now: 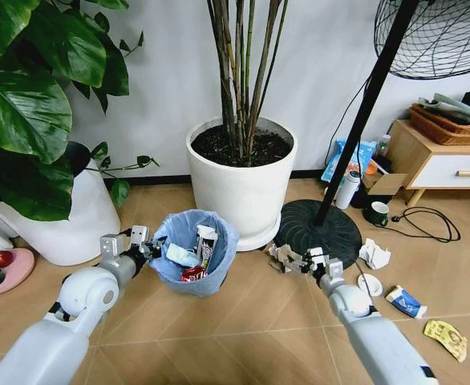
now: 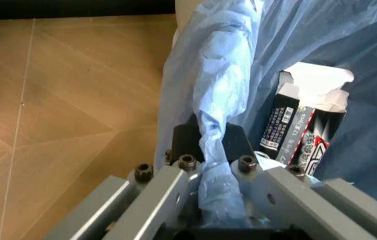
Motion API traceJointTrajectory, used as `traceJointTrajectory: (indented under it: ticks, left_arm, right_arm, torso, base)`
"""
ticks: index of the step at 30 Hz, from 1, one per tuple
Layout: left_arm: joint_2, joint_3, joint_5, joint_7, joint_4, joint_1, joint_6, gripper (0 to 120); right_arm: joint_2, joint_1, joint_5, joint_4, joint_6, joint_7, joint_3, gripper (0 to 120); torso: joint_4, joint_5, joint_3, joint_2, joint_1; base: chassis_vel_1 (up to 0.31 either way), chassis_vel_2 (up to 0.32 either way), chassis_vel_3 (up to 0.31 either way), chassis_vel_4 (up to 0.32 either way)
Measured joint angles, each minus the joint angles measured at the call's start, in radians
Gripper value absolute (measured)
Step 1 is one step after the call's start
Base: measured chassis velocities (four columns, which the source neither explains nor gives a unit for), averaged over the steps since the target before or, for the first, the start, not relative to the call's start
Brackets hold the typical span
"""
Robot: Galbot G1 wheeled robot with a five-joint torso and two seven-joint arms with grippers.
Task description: Pick up the trash bin and place the garbage on the floor into it.
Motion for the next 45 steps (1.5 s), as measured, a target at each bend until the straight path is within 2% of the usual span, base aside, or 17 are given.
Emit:
traceJointTrajectory:
  ticks: [12, 22, 31, 34, 38, 40, 42, 43, 45]
  left_arm:
    - [0.005, -0.007, 0.004, 0.002, -0.007, 0.010, -0.009, 0]
    - [0.002, -0.007, 0.009, 0.005, -0.006, 0.008, -0.014, 0]
    - [0.002, 0.002, 0.008, 0.005, 0.004, -0.005, -0.015, 0]
    - [0.000, 0.005, 0.008, 0.005, 0.007, -0.008, -0.015, 0]
    - [-0.003, 0.010, 0.009, 0.005, 0.011, -0.013, -0.015, 0]
    - [-0.003, 0.011, 0.009, 0.005, 0.012, -0.013, -0.016, 0]
    - [-0.003, 0.012, 0.009, 0.005, 0.012, -0.013, -0.017, 0]
    - [-0.001, 0.013, 0.009, 0.005, 0.014, -0.014, -0.017, 0]
    - [-0.001, 0.013, 0.009, 0.005, 0.014, -0.015, -0.017, 0]
  right_arm:
    - [0.092, 0.153, -0.111, -0.239, 0.055, -0.040, -0.016, 100]
    - [0.128, 0.242, -0.120, -0.342, 0.056, -0.054, -0.027, 100]
    - [0.138, 0.248, -0.135, -0.389, 0.051, -0.063, -0.030, 100]
    - [0.139, 0.249, -0.138, -0.398, 0.051, -0.066, -0.030, 95]
    - [0.142, 0.255, -0.139, -0.412, 0.053, -0.072, -0.030, 78]
    - [0.143, 0.256, -0.140, -0.414, 0.053, -0.073, -0.030, 77]
    - [0.145, 0.260, -0.141, -0.421, 0.054, -0.075, -0.030, 68]
    - [0.149, 0.267, -0.141, -0.431, 0.055, -0.076, -0.031, 58]
    - [0.150, 0.269, -0.142, -0.433, 0.056, -0.076, -0.031, 56]
  torso:
    - [0.0000, 0.0002, 0.000, 0.000, 0.000]
    - [0.0001, 0.0001, 0.000, 0.000, 0.000]
    - [-0.0001, 0.0002, 0.000, 0.000, 0.000]
    - [-0.0002, 0.0003, 0.000, 0.000, 0.000]
    - [-0.0001, 0.0002, 0.000, 0.000, 0.000]
    - [-0.0001, 0.0003, 0.000, 0.000, 0.000]
    - [-0.0002, 0.0002, 0.000, 0.000, 0.000]
    - [-0.0001, 0.0002, 0.000, 0.000, 0.000]
    - [-0.0001, 0.0002, 0.000, 0.000, 0.000]
  base:
    - [0.000, 0.000, 0.000, 0.000]
    - [0.000, 0.000, 0.000, 0.000]
    - [0.000, 0.000, 0.000, 0.000]
    - [0.000, 0.000, 0.000, 0.000]
    - [0.000, 0.000, 0.000, 0.000]
    - [0.000, 0.000, 0.000, 0.000]
    - [0.000, 0.000, 0.000, 0.000]
    - [0.000, 0.000, 0.000, 0.000]
    - [0.000, 0.000, 0.000, 0.000]
